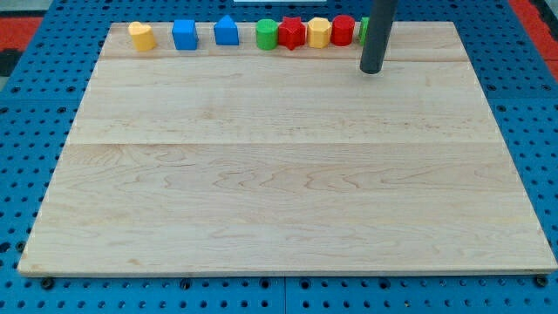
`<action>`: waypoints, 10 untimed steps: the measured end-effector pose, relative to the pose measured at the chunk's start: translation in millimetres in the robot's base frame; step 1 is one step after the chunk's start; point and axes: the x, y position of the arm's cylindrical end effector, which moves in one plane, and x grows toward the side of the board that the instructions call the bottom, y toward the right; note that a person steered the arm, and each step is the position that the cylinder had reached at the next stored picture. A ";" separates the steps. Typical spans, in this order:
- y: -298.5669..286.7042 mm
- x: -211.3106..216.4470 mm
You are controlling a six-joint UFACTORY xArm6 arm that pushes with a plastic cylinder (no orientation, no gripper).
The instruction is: Nudge yellow heart right a bit
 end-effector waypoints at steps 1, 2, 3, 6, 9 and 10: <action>0.0 0.0; 0.9 0.0; 0.8 0.0; -224.0 35.4; -437.3 34.6; -439.0 5.3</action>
